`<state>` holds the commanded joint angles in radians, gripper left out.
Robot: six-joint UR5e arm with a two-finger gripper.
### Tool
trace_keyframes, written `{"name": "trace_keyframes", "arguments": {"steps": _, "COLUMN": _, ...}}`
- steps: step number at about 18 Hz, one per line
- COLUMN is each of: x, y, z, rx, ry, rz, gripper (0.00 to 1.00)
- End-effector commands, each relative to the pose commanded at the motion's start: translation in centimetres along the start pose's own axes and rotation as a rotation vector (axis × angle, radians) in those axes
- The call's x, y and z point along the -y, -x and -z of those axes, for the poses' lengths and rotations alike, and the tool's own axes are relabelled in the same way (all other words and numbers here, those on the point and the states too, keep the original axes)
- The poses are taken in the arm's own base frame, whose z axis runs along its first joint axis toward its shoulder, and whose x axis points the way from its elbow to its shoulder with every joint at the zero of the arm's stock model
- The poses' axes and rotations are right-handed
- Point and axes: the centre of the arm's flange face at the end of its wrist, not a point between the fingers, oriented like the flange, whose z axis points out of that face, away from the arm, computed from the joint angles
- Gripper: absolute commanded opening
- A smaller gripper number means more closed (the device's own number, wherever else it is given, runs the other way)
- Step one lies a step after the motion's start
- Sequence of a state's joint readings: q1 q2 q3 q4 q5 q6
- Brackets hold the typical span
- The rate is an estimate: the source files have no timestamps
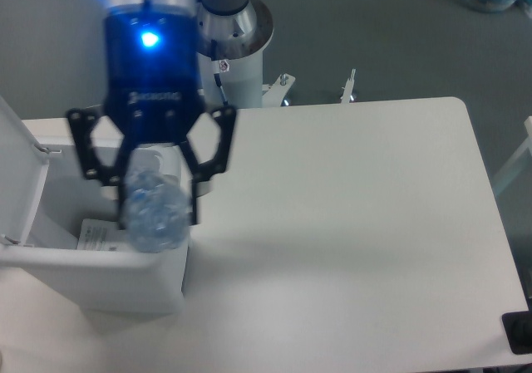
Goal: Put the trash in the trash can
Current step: 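Lift the water bottle and carry it over the trash bin, then open the gripper to drop the bottle into the bin and withdraw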
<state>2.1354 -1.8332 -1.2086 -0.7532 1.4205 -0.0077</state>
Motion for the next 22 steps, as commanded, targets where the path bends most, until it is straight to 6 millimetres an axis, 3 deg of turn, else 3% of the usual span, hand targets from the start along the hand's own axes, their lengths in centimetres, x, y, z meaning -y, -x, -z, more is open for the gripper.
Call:
{"name": "trace_keyframes", "arguments": {"steps": 5, "x": -2.6, "y": -2.2, "z": -1.6, "rx": -0.028, "ry": 0.058, "rz": -0.014, "gripper": 0.79}}
{"name": "trace_keyframes", "arguments": {"steps": 6, "x": -2.7, "y": -2.4, "z": -1.3, "rx": -0.031, "ry": 0.056, "rz": -0.018, "gripper": 0.91}}
{"name": "trace_keyframes", "arguments": {"steps": 9, "x": -3.0, "y": -2.5, "z": -0.3, "rx": -0.03, "ry": 0.056, "rz": -0.02, "gripper": 0.93}}
{"name": "trace_keyframes", "arguments": {"steps": 10, "x": -3.1, "y": -2.6, "z": 0.0, "rx": -0.03, "ry": 0.054, "rz": -0.02, "gripper": 0.99}}
{"name": "trace_keyframes", "arguments": {"steps": 13, "x": -2.8, "y": -2.0, "z": 0.9, "rx": -0.018, "ry": 0.043, "rz": -0.12, "gripper": 1.0}}
{"name": "trace_keyframes", "arguments": {"steps": 14, "x": -2.9, "y": -0.2, "z": 0.7, "rx": 0.014, "ry": 0.053, "rz": -0.144, "gripper": 1.0}}
{"name": "trace_keyframes", "arguments": {"steps": 16, "x": -3.2, "y": 6.3, "z": 0.3, "rx": 0.11, "ry": 0.078, "rz": -0.158, "gripper": 1.0}}
{"name": "trace_keyframes", "arguments": {"steps": 20, "x": -3.6, "y": 14.4, "z": 0.1, "rx": 0.204, "ry": 0.113, "rz": -0.136, "gripper": 1.0}}
{"name": "trace_keyframes", "arguments": {"steps": 22, "x": -4.6, "y": 17.9, "z": -0.1, "rx": 0.224, "ry": 0.165, "rz": -0.27, "gripper": 1.0}}
